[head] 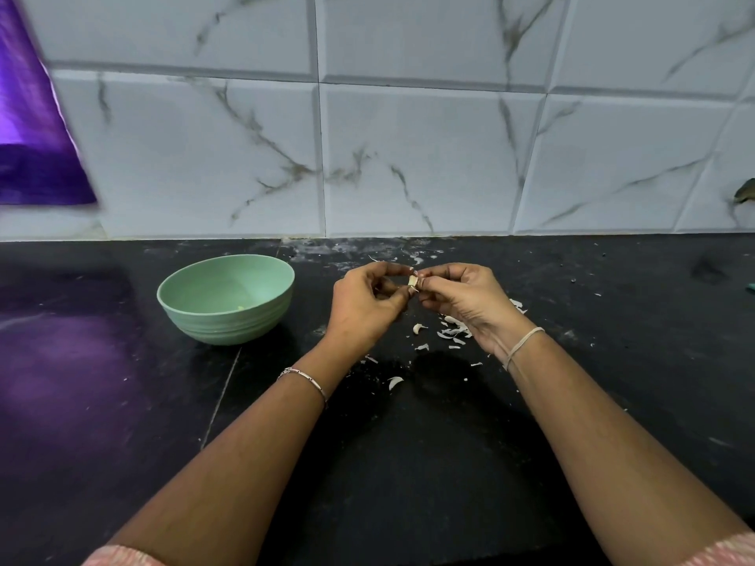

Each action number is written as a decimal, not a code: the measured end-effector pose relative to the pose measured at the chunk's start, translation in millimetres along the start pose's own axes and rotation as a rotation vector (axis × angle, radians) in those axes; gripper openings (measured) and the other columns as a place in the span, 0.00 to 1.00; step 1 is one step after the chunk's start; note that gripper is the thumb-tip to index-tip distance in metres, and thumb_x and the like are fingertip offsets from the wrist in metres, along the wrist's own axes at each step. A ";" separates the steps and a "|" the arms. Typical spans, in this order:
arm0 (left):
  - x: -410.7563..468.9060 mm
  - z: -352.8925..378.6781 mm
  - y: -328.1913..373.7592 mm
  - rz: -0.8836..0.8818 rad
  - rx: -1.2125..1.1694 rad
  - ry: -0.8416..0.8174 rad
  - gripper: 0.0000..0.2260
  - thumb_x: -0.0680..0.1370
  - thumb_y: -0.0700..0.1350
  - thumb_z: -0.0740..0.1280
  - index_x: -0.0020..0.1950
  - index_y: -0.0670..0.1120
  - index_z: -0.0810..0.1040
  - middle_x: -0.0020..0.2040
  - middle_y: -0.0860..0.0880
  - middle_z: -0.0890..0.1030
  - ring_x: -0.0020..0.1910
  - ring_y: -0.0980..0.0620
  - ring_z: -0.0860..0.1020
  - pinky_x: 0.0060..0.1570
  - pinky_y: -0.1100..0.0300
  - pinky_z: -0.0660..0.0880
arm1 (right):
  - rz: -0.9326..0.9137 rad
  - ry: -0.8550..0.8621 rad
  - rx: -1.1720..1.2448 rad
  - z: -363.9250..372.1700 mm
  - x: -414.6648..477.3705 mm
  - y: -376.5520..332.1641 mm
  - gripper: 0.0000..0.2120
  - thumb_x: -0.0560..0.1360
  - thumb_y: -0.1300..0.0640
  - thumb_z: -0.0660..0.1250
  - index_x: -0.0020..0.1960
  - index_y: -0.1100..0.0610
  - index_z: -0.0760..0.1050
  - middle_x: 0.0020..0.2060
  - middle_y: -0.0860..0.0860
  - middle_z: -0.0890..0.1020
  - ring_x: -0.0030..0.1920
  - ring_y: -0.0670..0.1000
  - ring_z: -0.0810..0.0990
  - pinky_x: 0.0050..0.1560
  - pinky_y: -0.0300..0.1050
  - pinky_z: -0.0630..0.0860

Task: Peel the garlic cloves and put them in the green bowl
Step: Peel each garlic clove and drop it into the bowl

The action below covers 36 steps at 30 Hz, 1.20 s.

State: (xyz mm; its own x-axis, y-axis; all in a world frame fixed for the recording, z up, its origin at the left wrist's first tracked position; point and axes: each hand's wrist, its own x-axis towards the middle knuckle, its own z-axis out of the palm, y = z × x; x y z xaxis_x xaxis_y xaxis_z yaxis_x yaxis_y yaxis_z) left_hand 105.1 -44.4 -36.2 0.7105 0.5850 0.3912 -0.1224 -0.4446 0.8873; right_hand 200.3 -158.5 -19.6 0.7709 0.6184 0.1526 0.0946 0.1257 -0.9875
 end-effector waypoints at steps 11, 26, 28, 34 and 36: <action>0.7 0.5 -2.2 0.022 0.033 0.053 0.07 0.73 0.41 0.74 0.45 0.53 0.82 0.36 0.47 0.83 0.38 0.50 0.83 0.43 0.49 0.82 | -0.065 0.044 -0.199 -0.7 1.0 2.1 0.03 0.71 0.59 0.75 0.43 0.58 0.83 0.33 0.49 0.80 0.31 0.41 0.73 0.31 0.33 0.70; 1.0 1.4 -6.3 0.038 0.073 -0.004 0.08 0.71 0.42 0.77 0.48 0.49 0.81 0.42 0.53 0.83 0.40 0.53 0.82 0.42 0.50 0.82 | -0.161 0.100 -0.349 6.8 5.8 12.2 0.01 0.73 0.61 0.71 0.43 0.59 0.80 0.37 0.52 0.83 0.36 0.44 0.78 0.37 0.32 0.73; 0.4 1.6 -3.9 0.016 0.046 -0.019 0.08 0.72 0.41 0.76 0.49 0.48 0.82 0.43 0.52 0.83 0.42 0.52 0.83 0.41 0.50 0.83 | -0.177 0.109 -0.402 6.3 6.4 13.1 0.02 0.72 0.59 0.71 0.43 0.58 0.80 0.39 0.53 0.85 0.40 0.48 0.81 0.42 0.39 0.75; 0.1 0.2 0.7 -0.024 -0.058 -0.017 0.07 0.75 0.39 0.73 0.51 0.47 0.81 0.43 0.46 0.81 0.38 0.52 0.80 0.33 0.57 0.81 | -0.248 0.092 -0.422 5.1 4.4 9.6 0.02 0.73 0.60 0.70 0.42 0.55 0.79 0.35 0.48 0.80 0.36 0.46 0.76 0.38 0.40 0.72; 0.2 0.3 -0.3 -0.032 -0.078 -0.019 0.07 0.75 0.39 0.72 0.52 0.47 0.81 0.44 0.44 0.80 0.37 0.52 0.80 0.33 0.58 0.81 | -0.261 0.080 -0.413 5.2 4.5 9.6 0.05 0.74 0.60 0.70 0.41 0.53 0.78 0.34 0.47 0.79 0.35 0.45 0.75 0.38 0.39 0.71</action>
State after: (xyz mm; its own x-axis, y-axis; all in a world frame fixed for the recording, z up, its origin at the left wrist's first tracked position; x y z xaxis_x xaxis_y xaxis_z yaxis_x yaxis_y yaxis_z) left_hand 105.4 -44.3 -36.4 0.7276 0.5852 0.3580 -0.1522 -0.3710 0.9161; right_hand 201.4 -150.5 -28.2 0.7326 0.5441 0.4090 0.5199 -0.0595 -0.8521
